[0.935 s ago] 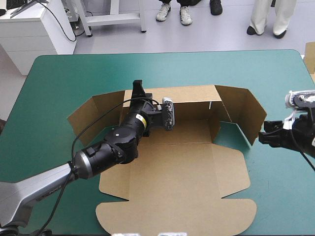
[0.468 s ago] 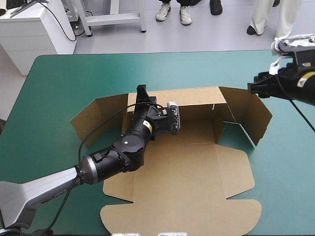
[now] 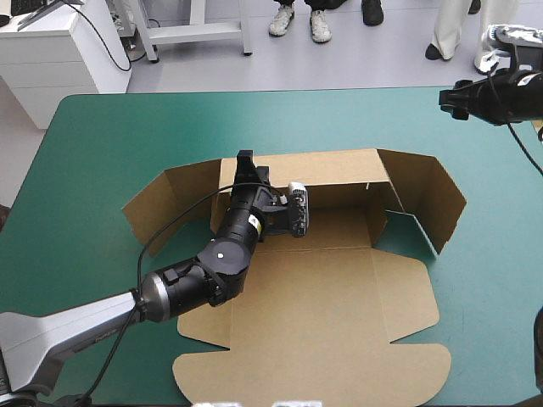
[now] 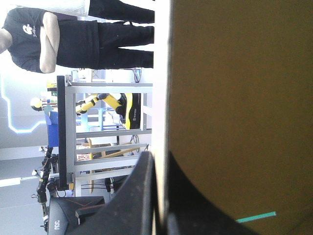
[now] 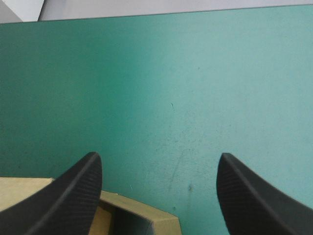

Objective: Fold the box

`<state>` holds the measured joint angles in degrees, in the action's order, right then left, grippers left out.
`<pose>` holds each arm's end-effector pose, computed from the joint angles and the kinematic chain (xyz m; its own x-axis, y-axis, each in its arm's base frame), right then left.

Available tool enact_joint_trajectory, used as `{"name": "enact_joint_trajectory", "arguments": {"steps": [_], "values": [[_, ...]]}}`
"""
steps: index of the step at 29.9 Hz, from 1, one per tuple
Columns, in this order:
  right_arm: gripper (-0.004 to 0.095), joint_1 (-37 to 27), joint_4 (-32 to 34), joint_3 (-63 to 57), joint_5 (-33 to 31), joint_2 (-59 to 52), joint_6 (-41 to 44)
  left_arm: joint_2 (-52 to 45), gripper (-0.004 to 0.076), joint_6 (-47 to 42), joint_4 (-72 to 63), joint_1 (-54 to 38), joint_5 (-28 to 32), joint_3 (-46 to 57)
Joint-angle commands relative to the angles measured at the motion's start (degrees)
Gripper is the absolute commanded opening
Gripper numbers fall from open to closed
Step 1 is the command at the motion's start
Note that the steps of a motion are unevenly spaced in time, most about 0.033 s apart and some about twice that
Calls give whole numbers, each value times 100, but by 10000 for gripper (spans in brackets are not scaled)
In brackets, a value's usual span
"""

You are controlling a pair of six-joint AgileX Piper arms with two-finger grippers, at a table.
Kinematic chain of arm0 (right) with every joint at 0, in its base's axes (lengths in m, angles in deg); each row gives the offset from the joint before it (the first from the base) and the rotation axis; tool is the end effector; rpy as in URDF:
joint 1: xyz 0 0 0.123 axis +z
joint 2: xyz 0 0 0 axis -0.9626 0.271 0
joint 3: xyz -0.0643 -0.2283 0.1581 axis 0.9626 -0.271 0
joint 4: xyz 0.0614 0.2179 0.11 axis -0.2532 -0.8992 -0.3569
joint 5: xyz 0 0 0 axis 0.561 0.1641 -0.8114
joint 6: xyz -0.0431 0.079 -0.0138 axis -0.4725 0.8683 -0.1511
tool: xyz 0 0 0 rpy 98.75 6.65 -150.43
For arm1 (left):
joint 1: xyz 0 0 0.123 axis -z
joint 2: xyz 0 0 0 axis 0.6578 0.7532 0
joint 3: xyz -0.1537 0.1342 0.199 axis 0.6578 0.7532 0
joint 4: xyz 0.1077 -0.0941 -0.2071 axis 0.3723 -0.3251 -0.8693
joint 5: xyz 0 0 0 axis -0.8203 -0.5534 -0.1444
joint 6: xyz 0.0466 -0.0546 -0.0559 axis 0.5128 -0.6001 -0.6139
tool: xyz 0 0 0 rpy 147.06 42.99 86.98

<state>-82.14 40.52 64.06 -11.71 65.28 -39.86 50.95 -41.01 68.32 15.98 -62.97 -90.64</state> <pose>0.3368 -0.0185 0.4502 -0.6733 0.0444 -0.7381 -0.1239 0.9773 0.1718 0.2290 -0.2472 0.3096 0.1896 0.9647 -0.1825 0.3530 0.1064 0.9296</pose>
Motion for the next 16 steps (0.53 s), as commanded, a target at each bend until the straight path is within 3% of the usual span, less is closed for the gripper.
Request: {"name": "enact_joint_trajectory", "arguments": {"steps": [1, 6, 16], "values": [[600, -57, -290, 183, 404, 229, -249, -173, -32, -164, 211, 42, -46, -110], [599, -57, -647, 205, 566, 872, -341, -173, -32, -164, 235, 42, -46, -110], [599, 132, -465, 324, 168, 1364, -460, -173, -32, -164, 298, 42, -46, -110]]}}
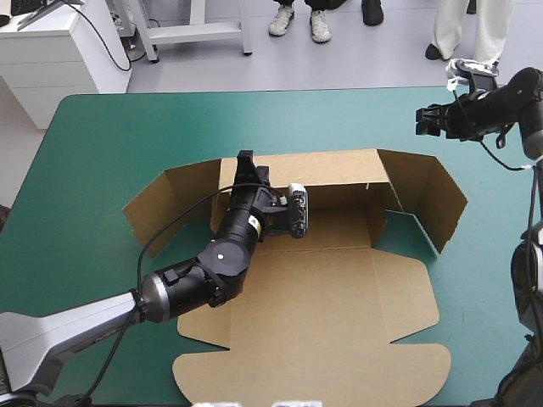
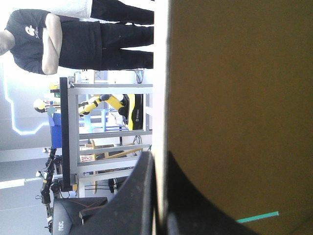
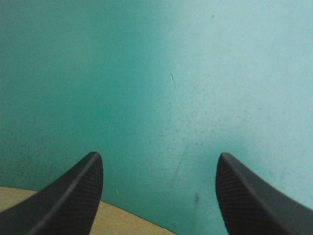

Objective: Fold the box

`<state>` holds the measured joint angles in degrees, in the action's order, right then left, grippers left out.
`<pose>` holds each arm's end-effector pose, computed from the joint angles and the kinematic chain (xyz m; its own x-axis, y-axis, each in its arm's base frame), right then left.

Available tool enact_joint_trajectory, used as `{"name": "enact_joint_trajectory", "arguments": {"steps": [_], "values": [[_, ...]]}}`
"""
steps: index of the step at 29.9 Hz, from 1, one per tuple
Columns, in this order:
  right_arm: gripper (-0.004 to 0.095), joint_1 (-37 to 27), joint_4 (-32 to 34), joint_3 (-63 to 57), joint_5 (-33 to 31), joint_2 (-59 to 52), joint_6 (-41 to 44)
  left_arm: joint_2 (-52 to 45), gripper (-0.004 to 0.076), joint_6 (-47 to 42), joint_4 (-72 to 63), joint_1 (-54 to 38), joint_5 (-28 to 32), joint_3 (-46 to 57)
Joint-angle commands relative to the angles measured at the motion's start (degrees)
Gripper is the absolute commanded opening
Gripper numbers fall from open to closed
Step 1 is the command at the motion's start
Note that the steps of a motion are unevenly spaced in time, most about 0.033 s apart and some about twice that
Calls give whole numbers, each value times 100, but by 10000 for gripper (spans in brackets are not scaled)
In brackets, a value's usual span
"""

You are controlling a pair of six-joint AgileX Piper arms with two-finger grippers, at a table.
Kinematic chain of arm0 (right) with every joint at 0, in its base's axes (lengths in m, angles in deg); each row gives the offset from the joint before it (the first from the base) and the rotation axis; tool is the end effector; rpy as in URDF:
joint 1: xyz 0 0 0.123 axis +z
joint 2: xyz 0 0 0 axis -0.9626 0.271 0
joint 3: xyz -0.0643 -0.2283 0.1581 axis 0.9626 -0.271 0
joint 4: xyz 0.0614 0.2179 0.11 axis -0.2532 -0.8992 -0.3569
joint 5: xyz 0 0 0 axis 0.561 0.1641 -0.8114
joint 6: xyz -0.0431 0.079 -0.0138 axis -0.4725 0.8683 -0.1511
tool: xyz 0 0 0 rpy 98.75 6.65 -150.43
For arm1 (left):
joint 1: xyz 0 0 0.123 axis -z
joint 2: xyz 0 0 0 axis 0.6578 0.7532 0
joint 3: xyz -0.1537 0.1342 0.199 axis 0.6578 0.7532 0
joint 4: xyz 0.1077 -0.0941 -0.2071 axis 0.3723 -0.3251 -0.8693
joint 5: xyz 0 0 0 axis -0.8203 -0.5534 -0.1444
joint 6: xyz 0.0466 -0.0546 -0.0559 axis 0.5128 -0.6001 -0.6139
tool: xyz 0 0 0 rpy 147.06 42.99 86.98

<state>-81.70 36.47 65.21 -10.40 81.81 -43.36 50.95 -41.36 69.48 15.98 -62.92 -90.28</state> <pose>0.4185 -0.0215 0.3501 -0.8205 0.0426 -0.5700 -0.1324 0.9559 0.2621 0.2289 -0.2470 0.3088 0.1974 0.9653 -0.1710 0.3436 0.0953 0.9343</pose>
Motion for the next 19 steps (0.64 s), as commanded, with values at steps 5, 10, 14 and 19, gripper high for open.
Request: {"name": "enact_joint_trajectory", "arguments": {"steps": [5, 10, 14, 19], "values": [[576, 244, 132, 209, -67, -289, -120, -173, -32, -129, 182, 42, -51, -145], [576, 395, 374, 121, -274, -363, -102, -173, -32, -129, 182, 42, -51, -145], [576, 493, 419, -125, -237, -584, -130, -173, -32, -129, 182, 52, -50, -145], [576, 516, 419, -681, -206, -876, -276, -173, -32, -143, 182, 52, -60, -145]]}}
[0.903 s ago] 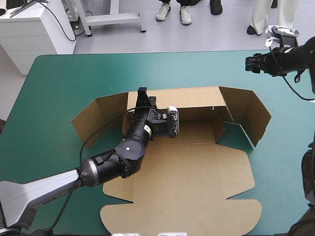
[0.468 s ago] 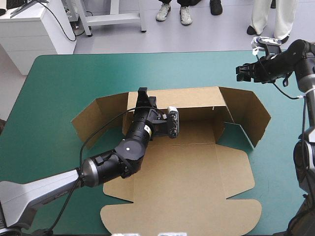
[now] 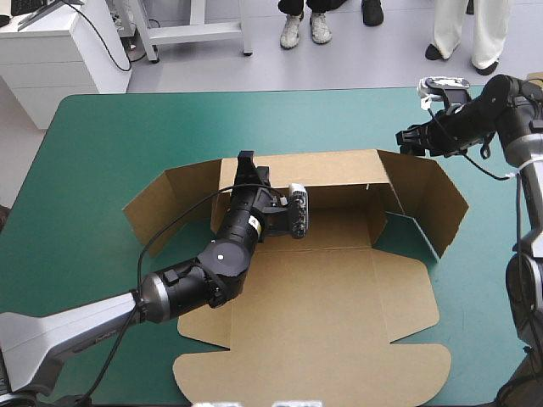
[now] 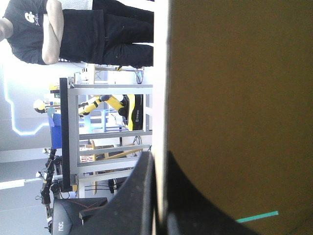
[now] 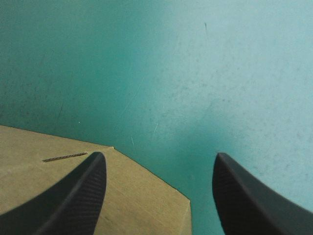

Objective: Fold the box

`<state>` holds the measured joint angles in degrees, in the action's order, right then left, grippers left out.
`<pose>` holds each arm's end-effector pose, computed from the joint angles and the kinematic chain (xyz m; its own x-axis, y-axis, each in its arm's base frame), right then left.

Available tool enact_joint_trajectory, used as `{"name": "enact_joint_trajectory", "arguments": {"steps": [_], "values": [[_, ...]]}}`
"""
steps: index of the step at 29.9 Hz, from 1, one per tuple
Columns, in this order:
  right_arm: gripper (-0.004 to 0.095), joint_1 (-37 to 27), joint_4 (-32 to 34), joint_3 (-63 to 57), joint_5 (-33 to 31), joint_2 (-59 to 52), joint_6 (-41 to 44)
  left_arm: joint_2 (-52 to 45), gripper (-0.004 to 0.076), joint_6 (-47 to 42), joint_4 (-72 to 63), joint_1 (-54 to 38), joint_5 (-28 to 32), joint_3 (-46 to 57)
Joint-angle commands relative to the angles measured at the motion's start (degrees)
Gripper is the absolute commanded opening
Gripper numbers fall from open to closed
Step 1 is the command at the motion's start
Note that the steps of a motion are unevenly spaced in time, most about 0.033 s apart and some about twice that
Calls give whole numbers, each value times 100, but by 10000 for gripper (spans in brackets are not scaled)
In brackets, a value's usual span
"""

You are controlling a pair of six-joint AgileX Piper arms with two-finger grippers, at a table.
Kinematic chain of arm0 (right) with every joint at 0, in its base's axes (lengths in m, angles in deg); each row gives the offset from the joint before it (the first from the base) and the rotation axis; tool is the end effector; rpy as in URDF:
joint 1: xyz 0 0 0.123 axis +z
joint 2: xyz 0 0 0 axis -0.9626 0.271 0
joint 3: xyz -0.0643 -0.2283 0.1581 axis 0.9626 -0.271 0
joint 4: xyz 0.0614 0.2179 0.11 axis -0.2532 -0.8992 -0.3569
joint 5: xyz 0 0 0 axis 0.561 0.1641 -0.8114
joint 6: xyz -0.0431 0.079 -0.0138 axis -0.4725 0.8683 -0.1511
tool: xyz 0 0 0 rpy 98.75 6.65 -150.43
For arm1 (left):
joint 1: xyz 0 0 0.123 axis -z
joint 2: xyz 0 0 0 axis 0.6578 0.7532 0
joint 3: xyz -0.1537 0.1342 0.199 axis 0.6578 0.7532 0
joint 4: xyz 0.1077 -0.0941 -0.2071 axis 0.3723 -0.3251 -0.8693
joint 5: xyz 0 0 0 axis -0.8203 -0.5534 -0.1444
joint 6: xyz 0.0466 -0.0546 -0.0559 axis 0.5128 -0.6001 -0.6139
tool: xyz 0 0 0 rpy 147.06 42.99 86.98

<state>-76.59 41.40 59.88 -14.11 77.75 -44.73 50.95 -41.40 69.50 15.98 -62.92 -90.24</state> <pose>0.3942 0.0112 0.3464 -0.8603 -0.1134 -0.4970 -0.2349 0.9535 0.1891 0.2289 -0.2470 0.3086 0.1973 0.9653 -0.1710 0.3438 0.0952 0.9342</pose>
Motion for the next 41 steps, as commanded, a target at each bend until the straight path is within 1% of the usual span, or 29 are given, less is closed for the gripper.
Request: {"name": "enact_joint_trajectory", "arguments": {"steps": [1, 10, 14, 20, 26, 28, 32, 35, 39, 41], "values": [[576, 4, -73, -295, 218, -565, -194, -173, -32, -176, 180, 60, -60, -150], [558, 4, -466, -1626, 884, -1510, -833, -173, -32, -276, 270, 60, -70, -150], [558, 4, -779, -2209, 1201, -1831, -1202, -173, -32, -276, 270, 60, -70, -150], [558, 4, -1322, -3036, 1543, -2216, -1966, -173, -32, -276, 270, 60, -70, -150], [542, 17, -1650, -3699, 1768, -2577, -2805, -173, -32, -425, 303, 60, -70, -150], [527, 17, -1811, -3832, 1768, -2659, -3131, -173, -32, -425, 314, 60, -70, -150], [525, 17, -1954, -3905, 1681, -2688, -3476, -173, -32, -425, 393, 60, -70, -150], [526, 17, -2137, -3905, 1463, -2688, -3878, -173, -32, -425, 433, 60, -70, -150], [526, 17, -2188, -3905, 1159, -2688, -4364, -173, -32, -425, 483, 60, -70, -150], [534, 17, -2258, -3905, 1009, -2688, -4761, -173, -32, -425, 537, 60, -70, -150]]}}
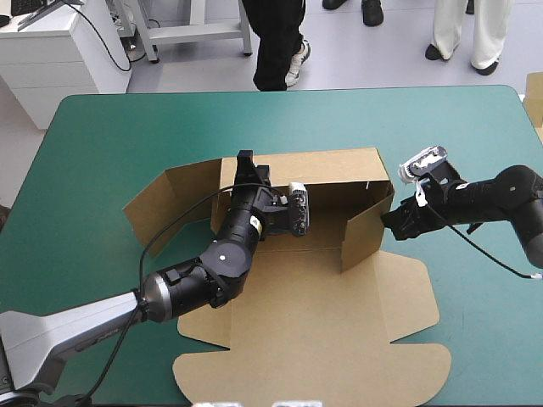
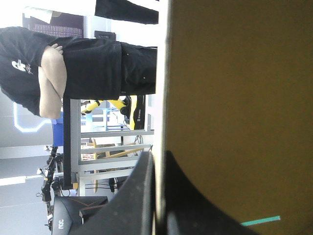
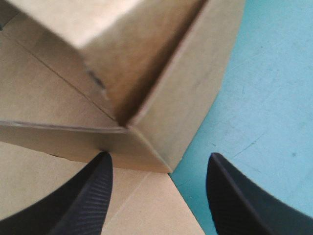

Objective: Fold the box

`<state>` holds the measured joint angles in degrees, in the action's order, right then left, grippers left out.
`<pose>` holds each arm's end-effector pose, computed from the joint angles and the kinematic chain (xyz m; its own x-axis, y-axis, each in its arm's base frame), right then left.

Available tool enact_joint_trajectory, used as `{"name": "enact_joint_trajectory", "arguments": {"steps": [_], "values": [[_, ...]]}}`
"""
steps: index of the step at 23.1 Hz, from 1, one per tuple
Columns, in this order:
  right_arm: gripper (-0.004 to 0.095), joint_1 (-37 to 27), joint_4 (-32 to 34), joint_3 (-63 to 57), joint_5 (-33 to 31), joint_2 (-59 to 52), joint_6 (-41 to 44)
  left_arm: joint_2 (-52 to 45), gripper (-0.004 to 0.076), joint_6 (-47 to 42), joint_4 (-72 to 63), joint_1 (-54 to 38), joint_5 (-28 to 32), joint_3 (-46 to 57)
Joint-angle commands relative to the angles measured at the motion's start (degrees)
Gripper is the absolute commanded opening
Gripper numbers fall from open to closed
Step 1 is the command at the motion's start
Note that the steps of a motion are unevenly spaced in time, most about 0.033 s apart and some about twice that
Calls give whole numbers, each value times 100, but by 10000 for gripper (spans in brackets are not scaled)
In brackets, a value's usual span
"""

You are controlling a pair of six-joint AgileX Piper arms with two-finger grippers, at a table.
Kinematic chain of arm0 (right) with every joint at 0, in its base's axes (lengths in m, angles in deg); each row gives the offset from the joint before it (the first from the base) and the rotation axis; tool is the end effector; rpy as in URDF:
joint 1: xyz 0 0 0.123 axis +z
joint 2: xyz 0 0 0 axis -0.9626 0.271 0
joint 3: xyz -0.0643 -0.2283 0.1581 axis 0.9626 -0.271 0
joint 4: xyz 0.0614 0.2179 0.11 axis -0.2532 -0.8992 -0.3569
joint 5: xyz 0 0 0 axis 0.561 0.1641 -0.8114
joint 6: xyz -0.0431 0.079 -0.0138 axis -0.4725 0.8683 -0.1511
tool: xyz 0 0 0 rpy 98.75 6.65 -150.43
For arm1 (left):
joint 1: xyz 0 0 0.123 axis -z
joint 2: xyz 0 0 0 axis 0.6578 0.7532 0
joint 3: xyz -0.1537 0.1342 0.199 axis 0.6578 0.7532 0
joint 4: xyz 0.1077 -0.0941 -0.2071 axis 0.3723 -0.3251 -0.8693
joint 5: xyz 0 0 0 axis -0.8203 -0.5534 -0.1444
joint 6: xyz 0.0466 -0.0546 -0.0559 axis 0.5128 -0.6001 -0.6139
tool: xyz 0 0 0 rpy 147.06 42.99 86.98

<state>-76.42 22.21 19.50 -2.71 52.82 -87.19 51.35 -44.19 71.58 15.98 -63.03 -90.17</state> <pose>0.2716 0.0361 0.3064 -0.5939 -0.4730 -0.6508 -0.6766 0.7313 0.0859 0.2301 -0.2484 0.3079 0.1962 0.9626 -0.1869 0.3317 0.1142 0.9365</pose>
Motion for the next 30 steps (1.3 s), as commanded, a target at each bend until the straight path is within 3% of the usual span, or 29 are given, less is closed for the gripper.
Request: {"name": "enact_joint_trajectory", "arguments": {"steps": [1, 9, 20, 25, 30], "values": [[539, 1, -396, 133, -161, -196, -563, -212, -32, -147, 345, 60, -60, -156], [665, 184, -734, 123, -114, -19, -720, -212, -32, -170, 392, 60, -82, -156], [650, 472, -642, 123, 1042, 117, 392, -130, -32, -196, 544, 60, -302, -156], [656, 472, -1206, 123, 1219, 117, -516, -130, -32, -211, 614, 60, -189, -156], [802, 472, -1573, 123, 1109, 190, -995, -130, -32, -211, 649, 60, -184, -156]]}}
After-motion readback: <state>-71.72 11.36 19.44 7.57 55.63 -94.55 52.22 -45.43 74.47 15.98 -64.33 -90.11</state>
